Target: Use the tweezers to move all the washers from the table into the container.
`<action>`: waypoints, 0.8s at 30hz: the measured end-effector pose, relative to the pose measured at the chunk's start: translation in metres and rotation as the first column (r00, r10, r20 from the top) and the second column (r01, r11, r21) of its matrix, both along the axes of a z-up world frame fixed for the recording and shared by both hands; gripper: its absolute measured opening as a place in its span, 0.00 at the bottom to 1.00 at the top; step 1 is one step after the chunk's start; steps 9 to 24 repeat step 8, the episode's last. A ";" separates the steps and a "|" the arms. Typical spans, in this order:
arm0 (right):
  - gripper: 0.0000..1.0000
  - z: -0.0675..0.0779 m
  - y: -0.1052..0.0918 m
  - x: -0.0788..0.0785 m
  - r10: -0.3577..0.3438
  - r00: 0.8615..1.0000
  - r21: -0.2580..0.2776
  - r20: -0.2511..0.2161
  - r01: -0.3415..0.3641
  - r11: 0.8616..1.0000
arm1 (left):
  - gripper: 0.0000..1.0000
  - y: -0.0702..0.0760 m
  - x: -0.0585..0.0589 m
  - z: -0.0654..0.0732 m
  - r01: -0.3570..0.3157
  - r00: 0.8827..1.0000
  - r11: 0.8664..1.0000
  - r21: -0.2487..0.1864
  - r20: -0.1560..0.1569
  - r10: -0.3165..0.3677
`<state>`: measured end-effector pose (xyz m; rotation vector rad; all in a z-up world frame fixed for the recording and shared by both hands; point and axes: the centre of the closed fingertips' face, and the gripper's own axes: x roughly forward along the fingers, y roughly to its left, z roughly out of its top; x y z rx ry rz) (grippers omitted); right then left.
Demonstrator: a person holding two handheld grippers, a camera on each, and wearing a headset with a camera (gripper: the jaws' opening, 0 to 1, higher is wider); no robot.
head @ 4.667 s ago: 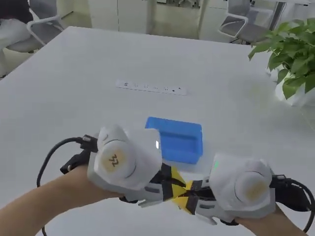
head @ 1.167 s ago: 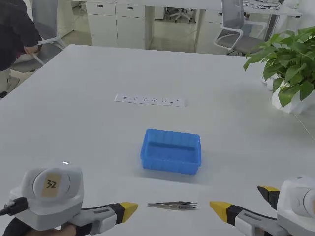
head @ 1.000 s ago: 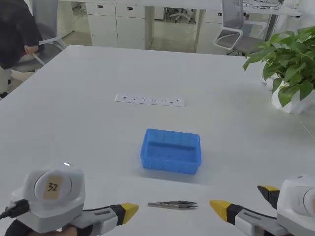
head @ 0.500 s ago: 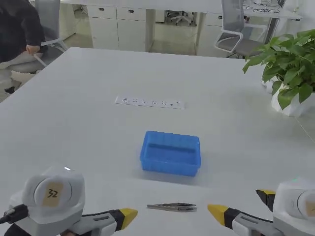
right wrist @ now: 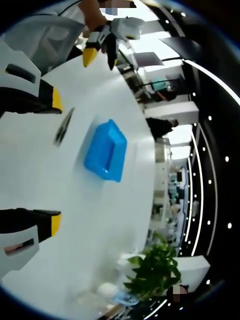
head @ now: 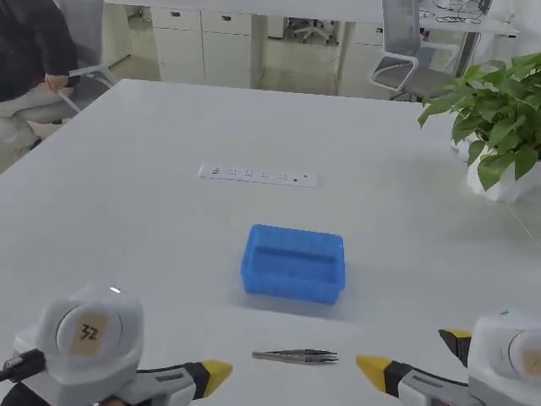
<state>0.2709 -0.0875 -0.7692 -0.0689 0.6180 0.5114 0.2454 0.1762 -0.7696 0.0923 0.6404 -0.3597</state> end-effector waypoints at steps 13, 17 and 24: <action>0.77 0.000 0.000 -0.001 0.000 1.000 -0.006 0.000 0.000 1.000 | 0.96 0.002 -0.003 -0.003 0.002 1.000 1.000 0.010 -0.016 -0.002; 0.77 0.000 0.000 -0.001 0.000 1.000 -0.006 0.000 0.000 1.000 | 0.96 0.002 -0.003 -0.003 0.002 1.000 1.000 0.010 -0.016 -0.002; 0.77 0.000 0.000 -0.001 0.000 1.000 -0.006 0.000 0.000 1.000 | 0.96 0.002 -0.003 -0.003 0.002 1.000 1.000 0.010 -0.016 -0.002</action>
